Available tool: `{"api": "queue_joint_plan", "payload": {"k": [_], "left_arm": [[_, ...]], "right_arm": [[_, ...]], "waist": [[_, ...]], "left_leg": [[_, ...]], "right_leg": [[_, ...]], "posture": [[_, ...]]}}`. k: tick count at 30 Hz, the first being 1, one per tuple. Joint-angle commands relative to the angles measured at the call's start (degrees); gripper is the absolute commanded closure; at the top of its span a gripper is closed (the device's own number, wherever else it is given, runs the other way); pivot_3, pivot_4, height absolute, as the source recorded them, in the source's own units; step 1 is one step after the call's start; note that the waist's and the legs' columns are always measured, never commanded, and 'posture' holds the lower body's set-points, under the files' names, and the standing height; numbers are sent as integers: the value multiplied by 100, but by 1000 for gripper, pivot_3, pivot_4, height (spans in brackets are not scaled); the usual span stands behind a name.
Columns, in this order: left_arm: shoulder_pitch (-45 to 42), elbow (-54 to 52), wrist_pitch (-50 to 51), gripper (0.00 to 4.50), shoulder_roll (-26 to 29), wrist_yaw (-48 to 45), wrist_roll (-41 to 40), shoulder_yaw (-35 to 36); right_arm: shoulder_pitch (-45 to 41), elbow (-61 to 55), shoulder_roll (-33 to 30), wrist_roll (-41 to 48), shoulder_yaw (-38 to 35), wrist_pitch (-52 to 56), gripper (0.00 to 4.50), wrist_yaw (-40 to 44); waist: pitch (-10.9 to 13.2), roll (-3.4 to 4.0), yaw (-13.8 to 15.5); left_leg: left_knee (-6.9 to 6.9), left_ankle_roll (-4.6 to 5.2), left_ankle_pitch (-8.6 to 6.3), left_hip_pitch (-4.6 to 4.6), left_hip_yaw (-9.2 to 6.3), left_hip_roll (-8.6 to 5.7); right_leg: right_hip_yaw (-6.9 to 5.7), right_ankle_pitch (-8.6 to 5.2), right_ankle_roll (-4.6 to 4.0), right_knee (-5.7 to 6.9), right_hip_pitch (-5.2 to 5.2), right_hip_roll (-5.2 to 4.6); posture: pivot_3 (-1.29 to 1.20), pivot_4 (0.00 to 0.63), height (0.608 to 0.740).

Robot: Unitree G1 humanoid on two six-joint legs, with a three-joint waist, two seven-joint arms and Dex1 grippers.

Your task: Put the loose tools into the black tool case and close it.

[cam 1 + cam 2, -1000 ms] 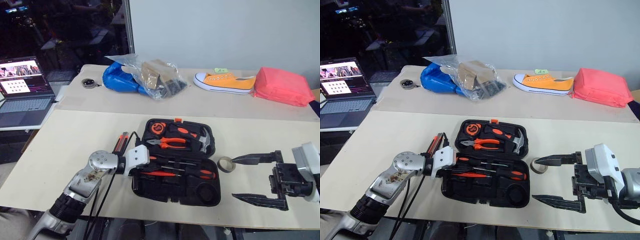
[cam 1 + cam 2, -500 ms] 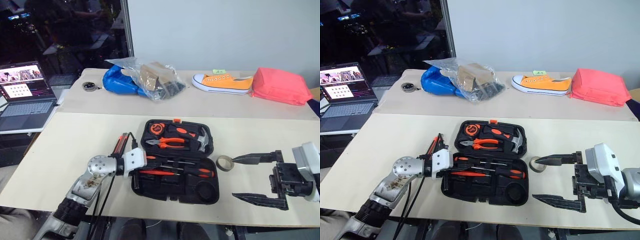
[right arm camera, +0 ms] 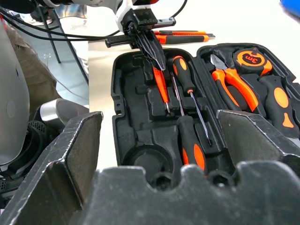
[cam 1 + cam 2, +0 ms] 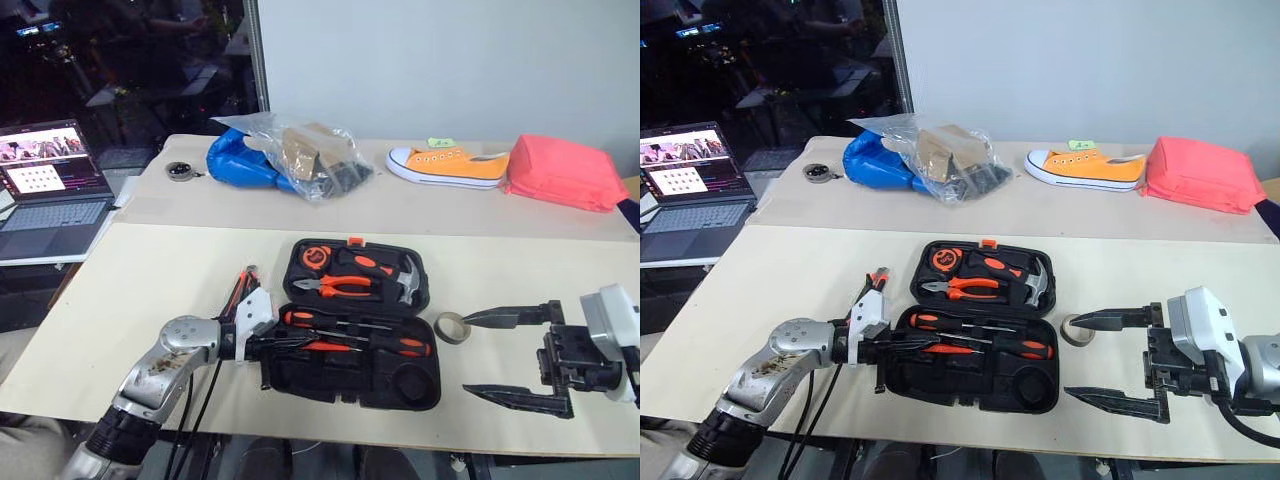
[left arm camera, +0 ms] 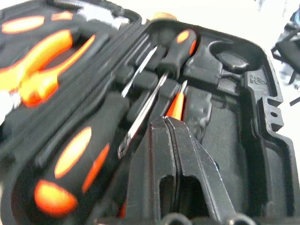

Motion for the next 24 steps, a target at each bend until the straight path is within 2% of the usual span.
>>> {"api": "queue_joint_plan", "payload": {"k": [1,6,18,24], "left_arm": [[103,-530,582,4451,-54,454,-411,344],[14,-739,1370,4451,-225,1149,-617,466],[209,-712,2096,4451,145,1146,-507,-70],[308,-757,2560,4451,288,1244,-787,10]], "right_arm": [[-10,-82,37,-10,-25,-122,0,6],[-7,-93,39,0,-2,-104,0,17],[15,-100,-15,40,-29,-41,0,59],[92,-133,-33,58,-76,-5,0,58]], "waist": [[1,-2,16],[6,-10,27],[6,-11,11],[1,-4,12]], "left_leg": [[0,0,0,0,-1,-1],[3,0,0,1,-1,-4],[-1,0,0,5,0,-7],[-3,0,0,9,0,-6]], "right_leg": [[-1,0,0,0,0,-1],[-2,0,2,0,2,-7],[1,0,-1,-1,4,-7],[3,0,-2,-1,6,-8]], "posture": [[0,150,740],[0,150,740],[0,150,740],[0,150,740]]}}
